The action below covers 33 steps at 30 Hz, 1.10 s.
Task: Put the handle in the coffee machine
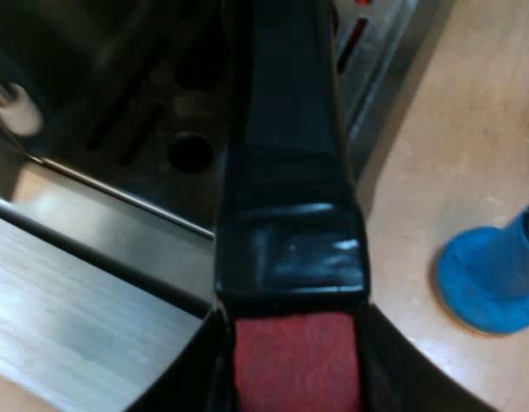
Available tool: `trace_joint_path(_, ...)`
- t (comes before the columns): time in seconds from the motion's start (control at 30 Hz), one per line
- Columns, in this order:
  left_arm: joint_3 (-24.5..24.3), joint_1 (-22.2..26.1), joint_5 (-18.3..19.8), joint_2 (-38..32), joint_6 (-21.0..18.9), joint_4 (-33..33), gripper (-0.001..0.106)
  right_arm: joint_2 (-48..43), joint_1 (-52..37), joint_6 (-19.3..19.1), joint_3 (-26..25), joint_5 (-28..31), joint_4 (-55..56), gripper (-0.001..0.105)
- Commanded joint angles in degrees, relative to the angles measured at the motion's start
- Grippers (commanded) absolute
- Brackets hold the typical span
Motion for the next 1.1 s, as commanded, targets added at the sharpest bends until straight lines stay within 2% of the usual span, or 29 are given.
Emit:
trace_joint_path(0.03, -1.62, 0.11, 3.45, -0.30, -0.29, -1.24, 0.000, 1.04, -0.96, -0.73, -1.80, 1.75, -0.72, 0.105)
trace_joint_path(0.27, -2.16, 0.11, 3.45, 0.93, -0.29, -1.24, 0.000, 1.87, -2.45, -0.73, -3.22, 2.03, -0.72, 0.105)
trace_joint_path(0.4, -3.85, 0.11, 5.57, 3.84, -1.18, -1.13, 0.000, 1.87, -2.49, -0.73, -3.22, 2.03, -0.72, 0.105)
trace_joint_path(0.5, -5.12, 0.11, 5.67, 5.67, -1.71, -0.57, 0.000, 1.87, -2.49, -0.73, -3.22, 2.03, -0.72, 0.105)
trace_joint_path(0.83, -6.23, -0.53, 5.67, 6.32, -0.46, 0.30, 0.000, 1.87, -2.49, -0.73, -3.22, 2.03, -0.72, 0.105)
trace_joint_path(0.93, -6.23, -1.78, 5.22, 6.32, 0.06, 0.51, 0.000, 1.87, -2.49, -0.73, -3.22, 2.03, -0.72, 0.105)
trace_joint_path(1.1, -6.23, -4.06, 2.10, 6.32, 0.03, 0.60, 0.000, 1.87, -2.49, -0.73, -3.22, 2.03, -0.56, 0.105)
